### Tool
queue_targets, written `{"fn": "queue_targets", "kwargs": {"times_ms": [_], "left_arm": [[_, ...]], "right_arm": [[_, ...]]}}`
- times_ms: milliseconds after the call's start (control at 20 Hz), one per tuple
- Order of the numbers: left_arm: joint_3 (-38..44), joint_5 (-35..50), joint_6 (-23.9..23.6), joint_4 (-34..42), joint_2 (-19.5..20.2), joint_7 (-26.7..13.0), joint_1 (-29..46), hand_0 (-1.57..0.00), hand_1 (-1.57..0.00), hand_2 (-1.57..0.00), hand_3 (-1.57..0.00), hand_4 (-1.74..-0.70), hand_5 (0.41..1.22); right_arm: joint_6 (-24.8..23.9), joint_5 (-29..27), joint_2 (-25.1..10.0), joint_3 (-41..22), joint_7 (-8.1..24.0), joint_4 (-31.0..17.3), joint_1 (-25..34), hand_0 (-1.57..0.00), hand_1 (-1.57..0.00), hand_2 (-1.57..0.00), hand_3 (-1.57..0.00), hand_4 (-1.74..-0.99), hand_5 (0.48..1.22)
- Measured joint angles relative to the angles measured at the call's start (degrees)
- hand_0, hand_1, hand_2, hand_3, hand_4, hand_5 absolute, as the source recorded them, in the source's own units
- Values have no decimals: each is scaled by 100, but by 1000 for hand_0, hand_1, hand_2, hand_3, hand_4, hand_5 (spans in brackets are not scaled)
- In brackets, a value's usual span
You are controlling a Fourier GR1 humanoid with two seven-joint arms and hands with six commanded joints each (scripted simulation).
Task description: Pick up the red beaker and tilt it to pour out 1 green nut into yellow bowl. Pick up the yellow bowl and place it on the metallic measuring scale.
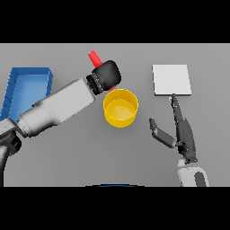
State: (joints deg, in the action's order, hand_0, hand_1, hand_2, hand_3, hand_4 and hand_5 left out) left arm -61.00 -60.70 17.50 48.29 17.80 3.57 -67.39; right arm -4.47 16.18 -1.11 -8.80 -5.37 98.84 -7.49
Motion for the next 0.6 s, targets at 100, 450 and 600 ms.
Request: {"fn": "queue_targets", "kwargs": {"times_ms": [100, 450, 600], "left_arm": [[-336, -249, -54, -91, -73, 36, -156, -1571, -1571, -1571, -1571, -1735, 1221], [-1143, -713, -76, -298, -267, 141, -609, -1571, -1571, -1571, -1571, -1730, 1221], [-1384, -827, -93, -358, -357, 164, -838, -1571, -1571, -1571, -1571, -1722, 1221]], "right_arm": [[-19, -7, -84, 78, 96, 53, 124, 1, 1, 1, 1, -1167, 626], [-86, 136, -86, 32, -20, 5, 85, 1, 1, 1, 1, -1161, 634], [-106, 168, -72, 23, 57, -3, 126, 1, 1, 1, 1, -1154, 634]]}}
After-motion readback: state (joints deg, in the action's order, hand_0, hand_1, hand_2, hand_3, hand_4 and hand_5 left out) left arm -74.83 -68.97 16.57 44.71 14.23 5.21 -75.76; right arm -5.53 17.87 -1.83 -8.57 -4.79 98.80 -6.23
